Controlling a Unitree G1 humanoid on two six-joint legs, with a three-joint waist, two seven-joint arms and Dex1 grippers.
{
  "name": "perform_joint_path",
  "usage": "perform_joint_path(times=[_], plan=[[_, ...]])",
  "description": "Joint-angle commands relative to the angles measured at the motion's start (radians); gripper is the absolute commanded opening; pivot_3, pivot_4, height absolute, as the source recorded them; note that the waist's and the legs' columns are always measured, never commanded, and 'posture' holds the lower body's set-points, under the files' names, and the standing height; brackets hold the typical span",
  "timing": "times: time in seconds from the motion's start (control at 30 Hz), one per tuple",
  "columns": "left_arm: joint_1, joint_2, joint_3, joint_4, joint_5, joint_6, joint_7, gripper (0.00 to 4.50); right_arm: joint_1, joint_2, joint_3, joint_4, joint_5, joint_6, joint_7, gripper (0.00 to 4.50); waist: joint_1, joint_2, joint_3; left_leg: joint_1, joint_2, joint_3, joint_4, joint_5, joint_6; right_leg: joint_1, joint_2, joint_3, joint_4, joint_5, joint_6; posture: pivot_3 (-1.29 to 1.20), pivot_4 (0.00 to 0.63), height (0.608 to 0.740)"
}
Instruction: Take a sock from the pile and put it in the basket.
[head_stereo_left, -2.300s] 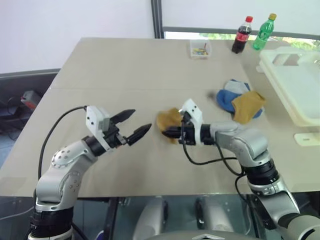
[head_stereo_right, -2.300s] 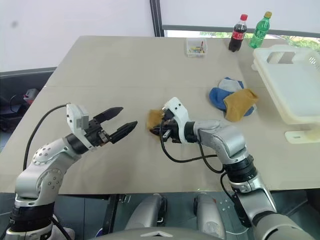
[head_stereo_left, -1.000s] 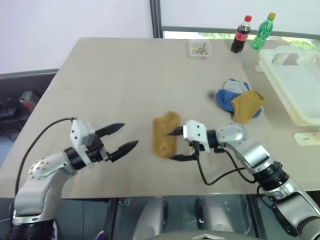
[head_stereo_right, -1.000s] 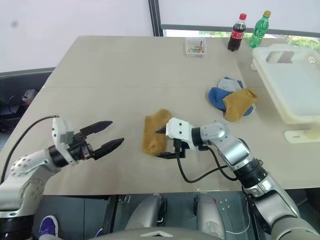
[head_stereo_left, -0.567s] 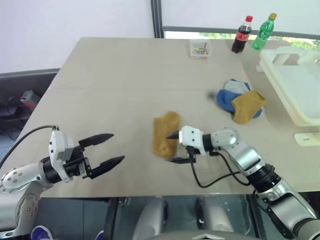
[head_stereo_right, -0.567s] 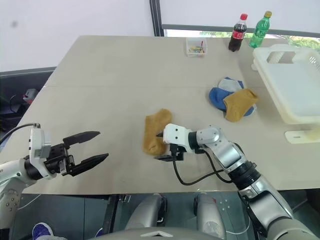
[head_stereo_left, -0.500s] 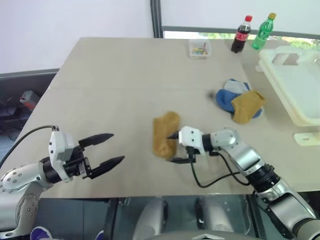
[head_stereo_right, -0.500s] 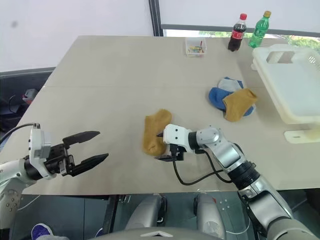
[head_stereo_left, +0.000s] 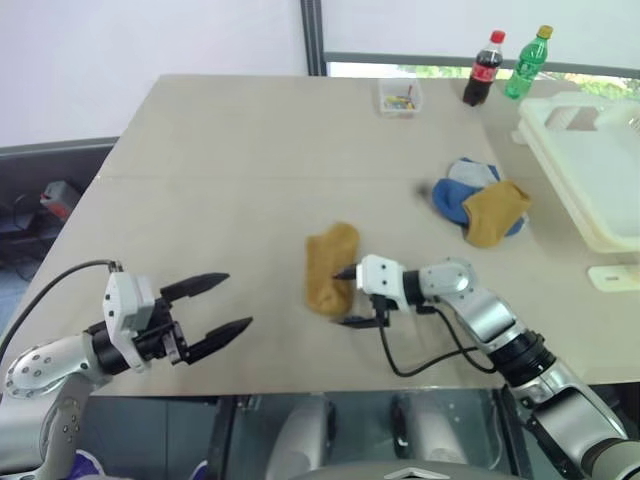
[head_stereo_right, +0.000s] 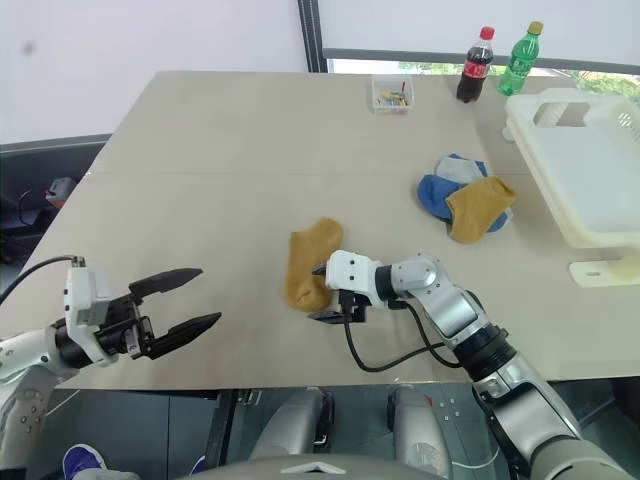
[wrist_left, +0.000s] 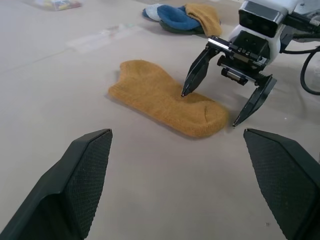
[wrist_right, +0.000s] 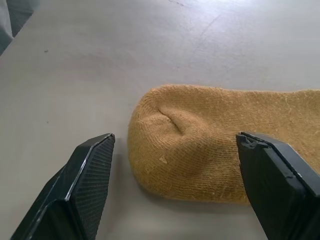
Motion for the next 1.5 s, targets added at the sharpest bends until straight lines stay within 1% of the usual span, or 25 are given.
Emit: perform_joint_path(times=[0.03,0.07,0.33,0.6,0.63,0.7,0.73,0.77,0.8,1.0,1.3,1.37,1.5], plan=[[-0.016,0.0,-0.002,-0.012,0.001,-0.023,-0.002,4.5,-0.003,0.01,-0.031,-0.029,0.016,-0.007,-0.008,3.16,0.0,0.0,0.0,0.0,0.0,0.0,0.0,0.0,0.0,0.0,0.0,0.0,0.0,0.0,0.0,0.0,0.15,0.74],[-0.018,0.0,-0.004,-0.006,0.003,-0.026,-0.004,4.5,-0.001,0.009,-0.027,-0.027,0.006,-0.015,-0.014,2.75,0.0,0.0,0.0,0.0,0.0,0.0,0.0,0.0,0.0,0.0,0.0,0.0,0.0,0.0,0.0,0.0,0.15,0.74],[-0.049,-0.007,-0.028,0.018,0.011,-0.039,-0.006,4.5,0.016,0.007,-0.044,-0.059,0.009,0.002,-0.048,2.75,0.0,0.0,0.0,0.0,0.0,0.0,0.0,0.0,0.0,0.0,0.001,0.0,0.0,0.001,0.001,0.0,0.15,0.74],[-0.054,-0.004,-0.035,0.032,0.013,-0.048,-0.013,4.5,0.044,-0.011,-0.074,-0.121,0.069,0.07,-0.019,2.75,0.0,0.0,0.0,0.0,0.0,0.0,0.0,0.0,0.0,0.0,0.001,0.0,0.0,0.001,0.003,0.0,0.15,0.74],[-0.054,-0.005,-0.037,0.032,0.014,-0.049,-0.014,4.5,0.046,-0.012,-0.079,-0.129,0.079,0.083,-0.017,2.97,0.0,0.0,0.0,0.0,0.0,0.0,0.0,0.0,0.0,0.0,0.001,0.0,0.0,0.001,0.003,0.0,0.15,0.74],[-0.051,-0.007,-0.039,0.03,0.014,-0.05,-0.014,4.5,0.051,-0.017,-0.082,-0.144,0.092,0.103,-0.011,3.6,0.001,0.0,0.0,0.0,0.0,0.0,0.0,0.0,0.0,0.0,0.0,0.0,0.0,0.001,0.003,0.0,0.15,0.74],[-0.049,-0.008,-0.041,0.03,0.014,-0.052,-0.013,4.5,0.052,-0.02,-0.083,-0.15,0.094,0.107,-0.009,4.07,0.0,0.0,0.0,0.0,0.0,0.0,0.0,0.0,0.0,0.0,0.0,0.0,0.0,0.001,0.003,0.0,0.15,0.74],[-0.048,-0.009,-0.042,0.029,0.015,-0.053,-0.013,4.5,0.054,-0.021,-0.085,-0.153,0.094,0.106,-0.013,4.32,0.0,0.0,0.0,0.0,0.0,0.0,0.0,0.0,0.0,0.0,0.0,0.0,0.0,0.001,0.003,0.0,0.15,0.74],[-0.046,-0.01,-0.043,0.028,0.015,-0.054,-0.012,4.5,0.055,-0.02,-0.089,-0.154,0.091,0.103,-0.021,4.43,0.0,0.0,0.0,0.0,0.0,0.0,0.0,0.0,0.0,0.0,0.0,0.0,0.0,0.001,0.003,0.0,0.15,0.74],[-0.046,-0.016,-0.047,0.029,0.02,-0.057,-0.008,4.5,0.052,-0.012,-0.09,-0.146,0.072,0.082,-0.05,4.43,0.0,0.0,0.0,0.0,0.0,0.0,0.0,0.0,0.0,0.0,0.001,0.0,0.0,0.001,0.003,0.0,0.15,0.74],[-0.043,-0.02,-0.049,0.026,0.023,-0.059,-0.006,4.5,0.052,-0.01,-0.084,-0.147,0.072,0.08,-0.053,4.43,0.0,0.0,0.0,0.0,0.0,0.0,0.0,0.0,0.0,0.0,0.001,0.0,0.0,0.001,0.003,0.0,0.15,0.74],[-0.043,-0.02,-0.05,0.026,0.024,-0.059,-0.007,4.5,0.053,-0.009,-0.083,-0.148,0.071,0.078,-0.056,3.9,0.0,0.0,0.0,0.0,0.0,0.0,0.0,0.0,0.0,0.0,0.001,0.0,0.0,0.001,0.003,0.0,0.15,0.74],[-0.047,-0.019,-0.052,0.027,0.025,-0.058,-0.006,4.5,0.054,-0.004,-0.081,-0.144,0.061,0.068,-0.071,3.9,0.0,0.0,0.0,0.0,0.0,0.0,0.0,0.0,0.0,0.0,0.001,0.0,0.0,0.001,0.003,0.0,0.15,0.74]])
